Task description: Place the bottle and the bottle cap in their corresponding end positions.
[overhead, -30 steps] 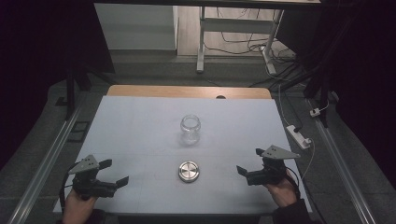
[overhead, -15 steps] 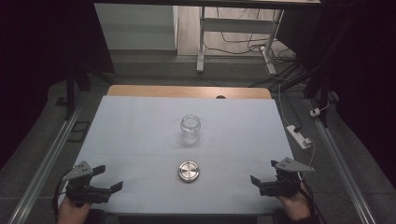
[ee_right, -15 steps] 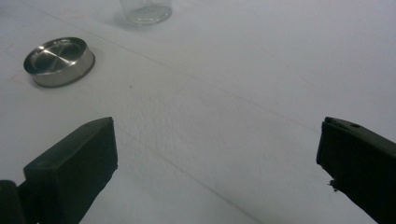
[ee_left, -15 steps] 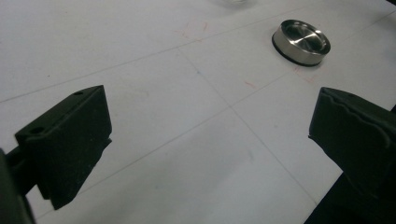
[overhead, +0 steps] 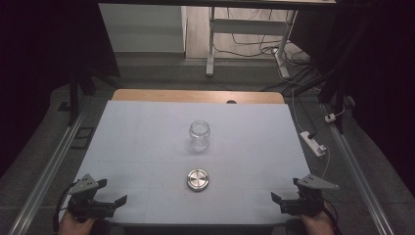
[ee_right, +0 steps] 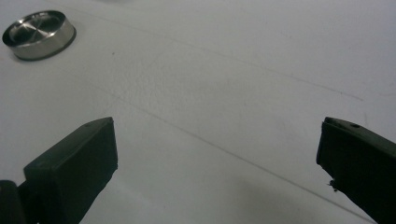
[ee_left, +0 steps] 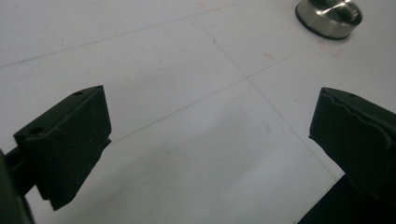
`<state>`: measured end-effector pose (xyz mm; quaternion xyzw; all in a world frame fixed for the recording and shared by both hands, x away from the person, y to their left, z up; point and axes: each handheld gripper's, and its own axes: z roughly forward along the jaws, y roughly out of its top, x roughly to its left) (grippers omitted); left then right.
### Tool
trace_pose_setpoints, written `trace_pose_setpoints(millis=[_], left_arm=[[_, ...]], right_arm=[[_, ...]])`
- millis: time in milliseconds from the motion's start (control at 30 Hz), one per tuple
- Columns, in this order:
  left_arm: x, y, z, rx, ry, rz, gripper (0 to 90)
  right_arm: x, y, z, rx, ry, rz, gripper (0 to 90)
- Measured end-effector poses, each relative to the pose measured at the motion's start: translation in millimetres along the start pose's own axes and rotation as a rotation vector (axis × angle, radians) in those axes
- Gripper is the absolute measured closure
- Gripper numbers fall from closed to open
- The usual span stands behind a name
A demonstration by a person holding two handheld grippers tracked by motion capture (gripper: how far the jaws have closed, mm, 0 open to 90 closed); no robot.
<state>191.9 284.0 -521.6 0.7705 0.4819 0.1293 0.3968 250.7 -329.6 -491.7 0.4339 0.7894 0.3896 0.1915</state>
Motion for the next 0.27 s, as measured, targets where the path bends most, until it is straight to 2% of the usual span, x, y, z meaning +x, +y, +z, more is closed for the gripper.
trace_pose_setpoints(millis=[133, 267], left_arm=[[-2.8, -0.2, 1.3, 0.029, 0.018, 0.01, 0.3], [-2.2, 0.9, 2.4, 0.035, 0.01, 0.007, 0.3]], right_arm=[[0.7, -1.0, -1.0, 0.018, -0.003, -0.005, 0.0], [1.7, -0.9, 0.6, 0.028, -0.006, -0.012, 0.0]])
